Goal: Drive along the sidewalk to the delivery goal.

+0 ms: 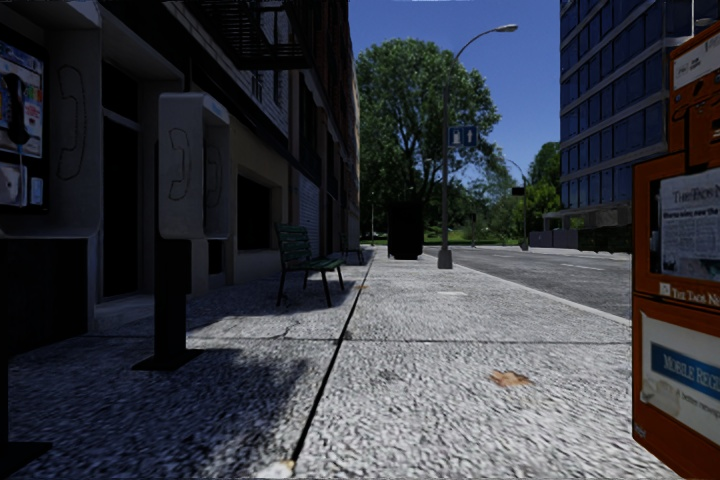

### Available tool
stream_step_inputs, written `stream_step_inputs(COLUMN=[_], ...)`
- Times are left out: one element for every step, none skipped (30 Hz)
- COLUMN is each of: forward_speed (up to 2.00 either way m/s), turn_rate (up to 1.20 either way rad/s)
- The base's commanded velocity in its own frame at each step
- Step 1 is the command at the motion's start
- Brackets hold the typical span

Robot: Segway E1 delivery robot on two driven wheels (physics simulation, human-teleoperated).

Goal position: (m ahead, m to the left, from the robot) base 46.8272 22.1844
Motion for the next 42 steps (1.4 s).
stream_step_inputs(forward_speed=[0.91,1.00,1.05,1.11,1.11,1.19,1.25,1.27,1.27,1.28,1.30,1.34,1.34,1.40,1.46,1.53,1.53,1.61,1.64,1.68,1.68,1.74,1.82,1.90,1.90,2.00,2.00,2.00,2.00,2.00,2.00,2.00,2.00,2.00,2.00,2.00,2.00,2.00,2.00,2.00,2.00,2.00], turn_rate=[-0.46,-0.37,-0.22,-0.04,-0.04,0.00,0.00,0.00,0.00,0.00,0.00,0.00,0.00,0.00,0.00,0.00,0.00,0.00,0.00,0.00,0.00,-0.14,-0.32,-0.41,-0.41,-0.44,-0.45,-0.45,-0.45,-0.35,-0.28,-0.25,-0.25,-0.25,-0.25,-0.25,-0.27,-0.27,-0.29,-0.34,-0.43,-0.43])
